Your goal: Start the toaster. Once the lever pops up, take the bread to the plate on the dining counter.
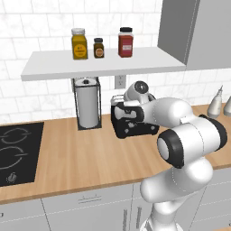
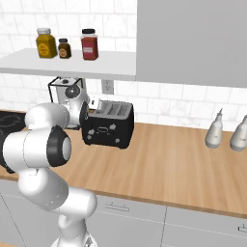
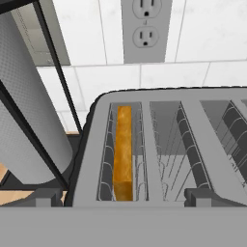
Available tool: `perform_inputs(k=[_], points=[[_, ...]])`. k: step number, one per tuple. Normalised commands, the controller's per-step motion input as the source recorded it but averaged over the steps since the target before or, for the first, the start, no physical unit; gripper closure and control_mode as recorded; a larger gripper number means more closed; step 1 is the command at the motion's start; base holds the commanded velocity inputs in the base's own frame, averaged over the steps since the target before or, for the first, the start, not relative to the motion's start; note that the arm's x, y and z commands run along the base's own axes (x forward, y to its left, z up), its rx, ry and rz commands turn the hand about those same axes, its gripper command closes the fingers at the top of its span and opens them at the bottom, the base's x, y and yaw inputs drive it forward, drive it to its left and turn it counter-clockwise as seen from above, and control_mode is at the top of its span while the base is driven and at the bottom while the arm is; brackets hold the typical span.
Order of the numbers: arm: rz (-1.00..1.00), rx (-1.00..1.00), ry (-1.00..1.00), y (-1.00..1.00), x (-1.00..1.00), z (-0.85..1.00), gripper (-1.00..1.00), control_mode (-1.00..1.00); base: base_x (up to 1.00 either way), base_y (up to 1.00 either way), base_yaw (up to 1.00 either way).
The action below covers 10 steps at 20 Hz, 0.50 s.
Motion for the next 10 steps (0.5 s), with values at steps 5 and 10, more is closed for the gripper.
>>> perform_inputs(k=[5,10], points=[[0.0,0.0,0.0,0.0,0.0,0.0,-1.0,-1.0,0.0,0.0,0.0],[0.0,0.0,0.0,0.0,0.0,0.0,-1.0,-1.0,0.0,0.0,0.0]])
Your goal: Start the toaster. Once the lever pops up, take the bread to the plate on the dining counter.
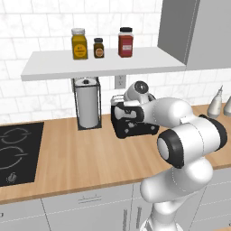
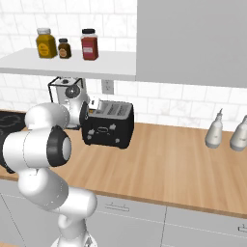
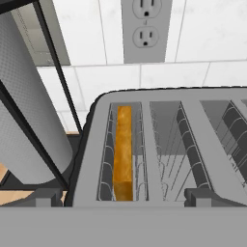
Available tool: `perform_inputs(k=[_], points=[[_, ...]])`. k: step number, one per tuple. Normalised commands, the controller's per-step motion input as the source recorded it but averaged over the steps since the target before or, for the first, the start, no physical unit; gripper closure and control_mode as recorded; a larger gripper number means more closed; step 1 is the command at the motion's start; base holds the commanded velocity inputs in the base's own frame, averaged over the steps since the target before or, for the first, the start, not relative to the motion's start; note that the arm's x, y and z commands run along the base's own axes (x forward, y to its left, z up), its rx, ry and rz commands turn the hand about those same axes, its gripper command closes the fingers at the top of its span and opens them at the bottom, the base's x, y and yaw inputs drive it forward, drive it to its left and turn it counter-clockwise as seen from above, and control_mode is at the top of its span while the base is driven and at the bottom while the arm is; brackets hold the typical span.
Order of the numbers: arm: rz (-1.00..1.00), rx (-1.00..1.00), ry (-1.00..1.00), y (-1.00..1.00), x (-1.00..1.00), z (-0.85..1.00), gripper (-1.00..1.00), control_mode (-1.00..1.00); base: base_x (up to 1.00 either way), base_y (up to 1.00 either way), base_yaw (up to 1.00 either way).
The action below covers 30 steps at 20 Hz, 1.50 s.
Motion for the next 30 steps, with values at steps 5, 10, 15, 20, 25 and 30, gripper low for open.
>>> perform_inputs(k=[5,10,15,20,25,30], points=[[0.0,0.0,0.0,0.0,0.0,0.0,-1.0,-1.0,0.0,0.0,0.0],[0.0,0.0,0.0,0.0,0.0,0.0,-1.0,-1.0,0.0,0.0,0.0],[0.0,0.0,0.0,0.0,0.0,0.0,-1.0,-1.0,0.0,0.0,0.0],[0.0,0.0,0.0,0.0,0.0,0.0,-1.0,-1.0,0.0,0.0,0.0],[0.0,0.0,0.0,0.0,0.0,0.0,-1.0,-1.0,0.0,0.0,0.0],[0.0,0.0,0.0,0.0,0.0,0.0,-1.0,-1.0,0.0,0.0,0.0]])
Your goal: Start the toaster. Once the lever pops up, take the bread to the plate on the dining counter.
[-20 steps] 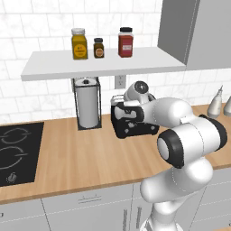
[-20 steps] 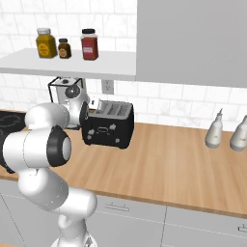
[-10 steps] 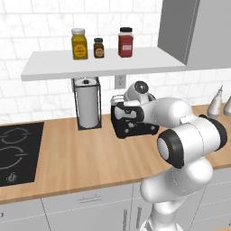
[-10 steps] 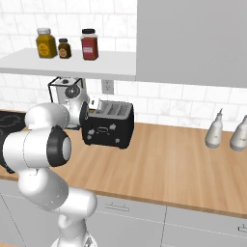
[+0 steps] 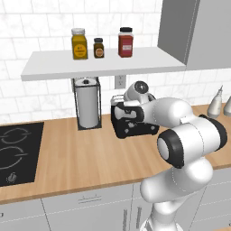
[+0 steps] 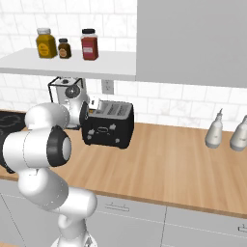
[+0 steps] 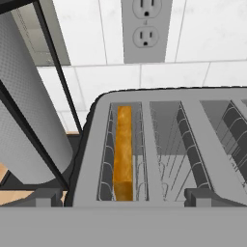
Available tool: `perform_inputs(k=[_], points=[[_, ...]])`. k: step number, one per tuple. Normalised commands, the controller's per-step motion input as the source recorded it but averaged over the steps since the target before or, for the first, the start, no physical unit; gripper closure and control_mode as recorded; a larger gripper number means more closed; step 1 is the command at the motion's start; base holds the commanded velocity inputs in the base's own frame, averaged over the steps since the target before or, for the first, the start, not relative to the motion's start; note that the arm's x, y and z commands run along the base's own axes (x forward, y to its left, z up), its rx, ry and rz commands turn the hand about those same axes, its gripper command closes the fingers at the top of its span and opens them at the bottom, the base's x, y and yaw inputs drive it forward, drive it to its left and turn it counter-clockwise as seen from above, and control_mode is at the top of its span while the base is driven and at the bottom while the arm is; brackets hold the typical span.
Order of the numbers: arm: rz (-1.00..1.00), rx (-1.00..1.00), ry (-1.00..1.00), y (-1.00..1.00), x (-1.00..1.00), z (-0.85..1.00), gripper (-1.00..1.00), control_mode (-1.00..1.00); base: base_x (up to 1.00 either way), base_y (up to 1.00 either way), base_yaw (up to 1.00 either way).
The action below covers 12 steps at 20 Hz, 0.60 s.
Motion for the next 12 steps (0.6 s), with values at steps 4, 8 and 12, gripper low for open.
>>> perform_inputs(k=[4,8,12], points=[[0.0,0.0,0.0,0.0,0.0,0.0,-1.0,-1.0,0.0,0.0,0.0],[0.0,0.0,0.0,0.0,0.0,0.0,-1.0,-1.0,0.0,0.0,0.0],[0.0,0.0,0.0,0.0,0.0,0.0,-1.0,-1.0,0.0,0.0,0.0]])
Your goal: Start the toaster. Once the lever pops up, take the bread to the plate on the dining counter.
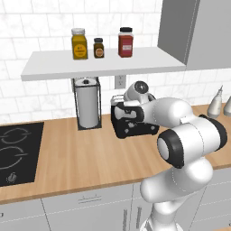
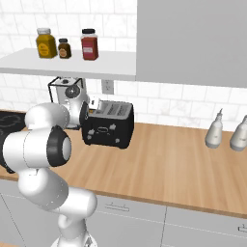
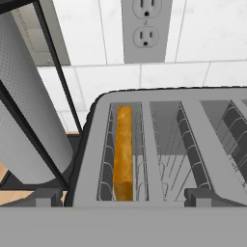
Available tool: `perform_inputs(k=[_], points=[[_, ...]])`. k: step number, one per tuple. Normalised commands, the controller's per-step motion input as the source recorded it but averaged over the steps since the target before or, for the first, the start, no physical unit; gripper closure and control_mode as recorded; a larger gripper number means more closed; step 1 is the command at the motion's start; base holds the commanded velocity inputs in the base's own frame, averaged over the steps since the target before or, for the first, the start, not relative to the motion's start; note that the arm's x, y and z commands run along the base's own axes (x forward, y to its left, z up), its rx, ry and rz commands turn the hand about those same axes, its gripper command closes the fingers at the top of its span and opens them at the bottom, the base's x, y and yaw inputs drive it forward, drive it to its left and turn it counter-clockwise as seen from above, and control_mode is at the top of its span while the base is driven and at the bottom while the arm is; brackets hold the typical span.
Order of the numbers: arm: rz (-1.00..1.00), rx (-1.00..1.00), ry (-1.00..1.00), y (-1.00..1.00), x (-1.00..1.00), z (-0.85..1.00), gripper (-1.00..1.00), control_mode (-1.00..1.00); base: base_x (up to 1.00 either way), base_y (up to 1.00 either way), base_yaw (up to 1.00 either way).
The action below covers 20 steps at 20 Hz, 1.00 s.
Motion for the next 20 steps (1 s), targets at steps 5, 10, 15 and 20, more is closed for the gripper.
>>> perform_inputs(k=[5,10,15,20], points=[[0.0,0.0,0.0,0.0,0.0,0.0,-1.0,-1.0,0.0,0.0,0.0],[0.0,0.0,0.0,0.0,0.0,0.0,-1.0,-1.0,0.0,0.0,0.0],[0.0,0.0,0.0,0.0,0.0,0.0,-1.0,-1.0,0.0,0.0,0.0],[0.0,0.0,0.0,0.0,0.0,0.0,-1.0,-1.0,0.0,0.0,0.0]])
